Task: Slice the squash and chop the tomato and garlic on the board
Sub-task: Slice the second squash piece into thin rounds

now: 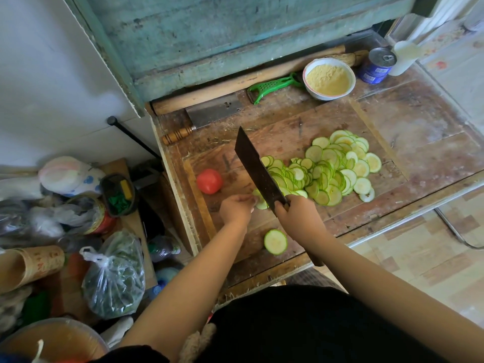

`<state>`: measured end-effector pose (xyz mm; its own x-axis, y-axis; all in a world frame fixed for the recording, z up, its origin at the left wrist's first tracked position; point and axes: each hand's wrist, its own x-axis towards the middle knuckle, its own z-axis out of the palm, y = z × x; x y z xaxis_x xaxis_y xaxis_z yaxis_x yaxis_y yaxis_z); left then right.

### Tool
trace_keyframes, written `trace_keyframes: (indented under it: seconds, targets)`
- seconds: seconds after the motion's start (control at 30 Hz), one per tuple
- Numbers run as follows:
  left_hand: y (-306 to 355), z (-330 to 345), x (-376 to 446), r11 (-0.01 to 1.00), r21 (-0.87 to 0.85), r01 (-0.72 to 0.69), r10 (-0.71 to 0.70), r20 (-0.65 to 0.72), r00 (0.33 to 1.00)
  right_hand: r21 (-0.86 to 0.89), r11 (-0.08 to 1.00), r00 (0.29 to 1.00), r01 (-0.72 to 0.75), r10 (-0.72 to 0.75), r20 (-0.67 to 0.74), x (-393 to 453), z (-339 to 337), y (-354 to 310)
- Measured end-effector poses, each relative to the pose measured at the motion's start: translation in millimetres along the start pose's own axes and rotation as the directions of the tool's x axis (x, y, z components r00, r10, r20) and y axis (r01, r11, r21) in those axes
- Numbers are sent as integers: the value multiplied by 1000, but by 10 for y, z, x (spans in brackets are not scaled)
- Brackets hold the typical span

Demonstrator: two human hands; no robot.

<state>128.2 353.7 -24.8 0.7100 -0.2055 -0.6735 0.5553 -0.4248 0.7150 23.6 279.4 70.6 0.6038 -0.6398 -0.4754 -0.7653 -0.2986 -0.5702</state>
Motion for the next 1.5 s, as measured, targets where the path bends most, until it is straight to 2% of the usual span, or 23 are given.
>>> trace_keyframes:
  seconds: [0.27,0.93,1.3,1.5]
  targets:
    - [6,1,-4,1000,-2,13,-13,-11,1000,49,999,1000,0,0,7,-19,-36,-10]
    - [38,-9,0,1000,21,17,-17,1,1000,-1,1000,1000,-10,10,10,34,15,-24]
    - [71,-4,8,998,62,34,-35,18,999,-30,997,996,-73,74,44,250,191,-60]
    - [103,14,22,993,118,4,-5,9,1000,0,1000,1000,-27,27,10,254,246,-48]
